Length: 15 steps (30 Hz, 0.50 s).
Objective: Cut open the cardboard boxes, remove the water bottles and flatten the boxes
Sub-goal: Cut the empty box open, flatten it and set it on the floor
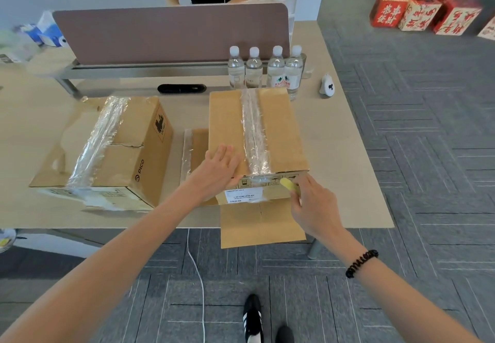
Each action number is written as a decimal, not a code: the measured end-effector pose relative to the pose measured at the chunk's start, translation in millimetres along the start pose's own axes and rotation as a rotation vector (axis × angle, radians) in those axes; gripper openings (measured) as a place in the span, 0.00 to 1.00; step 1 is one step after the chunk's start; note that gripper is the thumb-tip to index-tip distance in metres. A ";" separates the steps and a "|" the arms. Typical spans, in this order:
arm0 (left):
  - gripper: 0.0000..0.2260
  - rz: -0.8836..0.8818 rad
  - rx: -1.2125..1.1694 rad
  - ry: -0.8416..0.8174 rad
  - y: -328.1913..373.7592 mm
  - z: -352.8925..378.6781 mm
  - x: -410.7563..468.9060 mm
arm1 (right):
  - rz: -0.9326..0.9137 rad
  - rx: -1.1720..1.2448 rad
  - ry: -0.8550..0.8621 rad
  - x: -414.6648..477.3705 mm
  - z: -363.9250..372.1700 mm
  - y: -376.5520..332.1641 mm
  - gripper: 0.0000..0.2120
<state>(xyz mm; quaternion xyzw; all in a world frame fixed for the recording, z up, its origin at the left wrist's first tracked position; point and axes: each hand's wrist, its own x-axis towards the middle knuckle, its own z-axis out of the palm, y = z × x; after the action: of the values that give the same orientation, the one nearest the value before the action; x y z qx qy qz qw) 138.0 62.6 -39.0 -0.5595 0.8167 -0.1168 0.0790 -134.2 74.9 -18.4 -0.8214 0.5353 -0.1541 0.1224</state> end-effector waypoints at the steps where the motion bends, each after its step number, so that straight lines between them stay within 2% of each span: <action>1: 0.30 -0.014 -0.007 -0.006 0.5 -2.0 -0.6 | -0.006 0.018 0.000 -3.5 -1.2 -3.5 0.06; 6: 0.34 -0.033 -0.013 -0.051 0.5 -12.8 -1.2 | 0.059 0.185 -0.006 10.1 -11.3 -28.6 0.10; 10: 0.35 -0.067 -0.033 -0.023 -2.4 -16.1 0.2 | 0.103 0.346 -0.050 35.8 -21.0 -47.5 0.14; 15: 0.32 -0.034 0.018 -0.012 0.9 -16.0 0.4 | 0.145 0.327 -0.157 56.4 -23.9 -57.3 0.11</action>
<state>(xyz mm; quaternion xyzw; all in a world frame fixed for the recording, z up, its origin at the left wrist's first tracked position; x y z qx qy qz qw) 133.0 64.2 -24.0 -0.5734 0.8055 -0.1219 0.0870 -73.7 45.0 31.5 -0.7594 0.5497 -0.1650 0.3064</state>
